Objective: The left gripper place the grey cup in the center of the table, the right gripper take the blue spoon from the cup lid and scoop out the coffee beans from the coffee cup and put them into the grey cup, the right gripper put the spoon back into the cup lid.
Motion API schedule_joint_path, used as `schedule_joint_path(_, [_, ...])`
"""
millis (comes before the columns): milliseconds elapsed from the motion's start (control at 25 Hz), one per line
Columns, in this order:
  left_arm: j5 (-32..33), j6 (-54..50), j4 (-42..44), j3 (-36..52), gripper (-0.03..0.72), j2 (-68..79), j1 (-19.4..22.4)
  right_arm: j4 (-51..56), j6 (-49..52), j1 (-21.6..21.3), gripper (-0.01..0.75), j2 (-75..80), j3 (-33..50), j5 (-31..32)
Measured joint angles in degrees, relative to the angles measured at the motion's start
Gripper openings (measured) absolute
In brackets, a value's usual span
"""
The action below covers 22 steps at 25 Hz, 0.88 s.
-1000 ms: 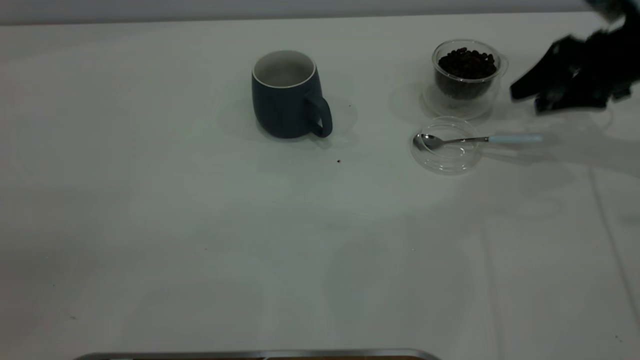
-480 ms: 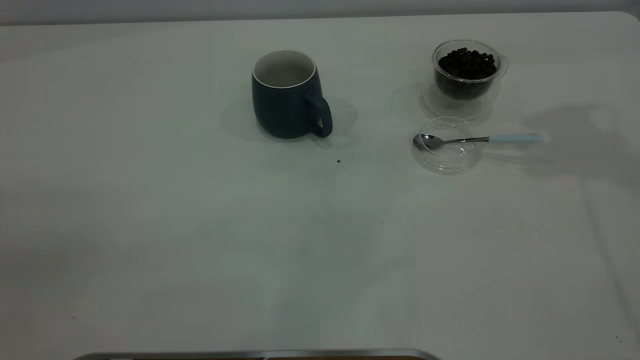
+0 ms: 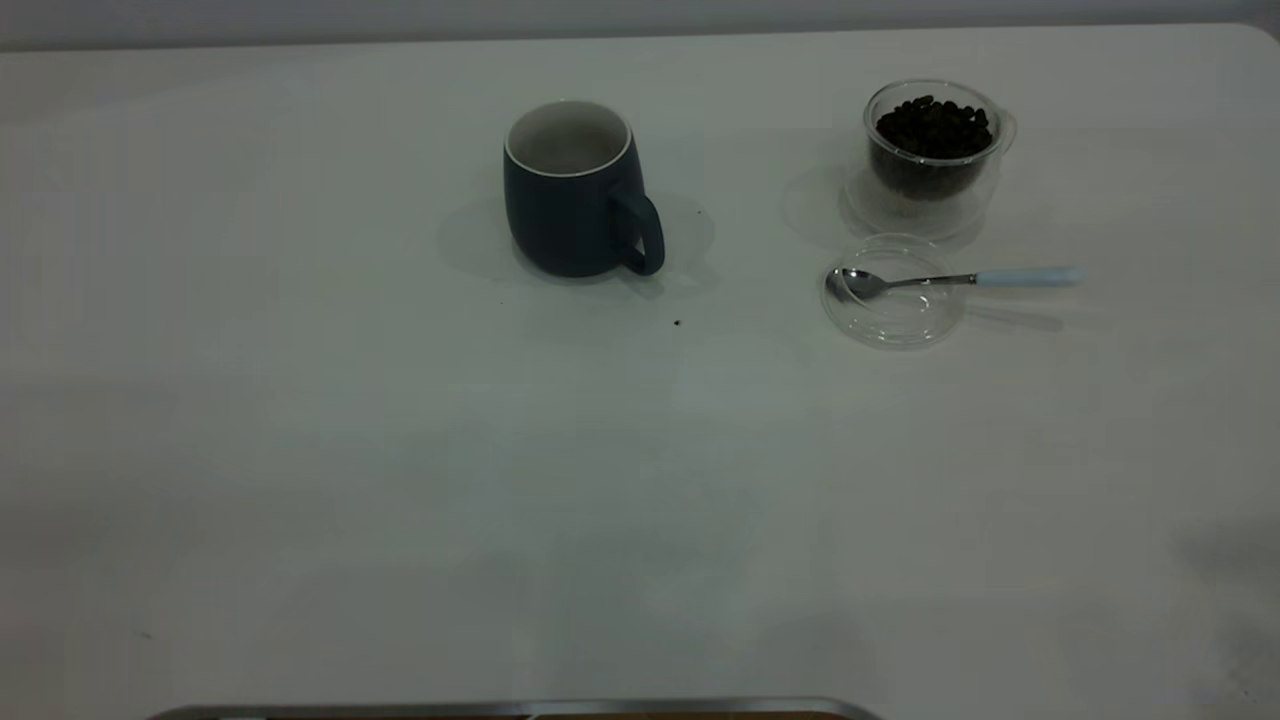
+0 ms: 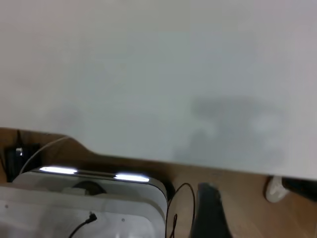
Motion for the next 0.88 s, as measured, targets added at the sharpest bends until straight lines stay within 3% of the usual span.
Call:
schedule_joint_path(400, [0.0, 0.0, 0.0, 0.0, 0.499, 0.0, 0.0, -3.29, 4.22, 0.04, 0.585, -30.3, 20.14, -3.17])
schedule_joint_path(880, [0.0, -0.06, 0.0, 0.0, 0.499, 0.0, 0.0, -3.96, 4.22, 0.04, 0.584, -51.61, 21.19, -3.99])
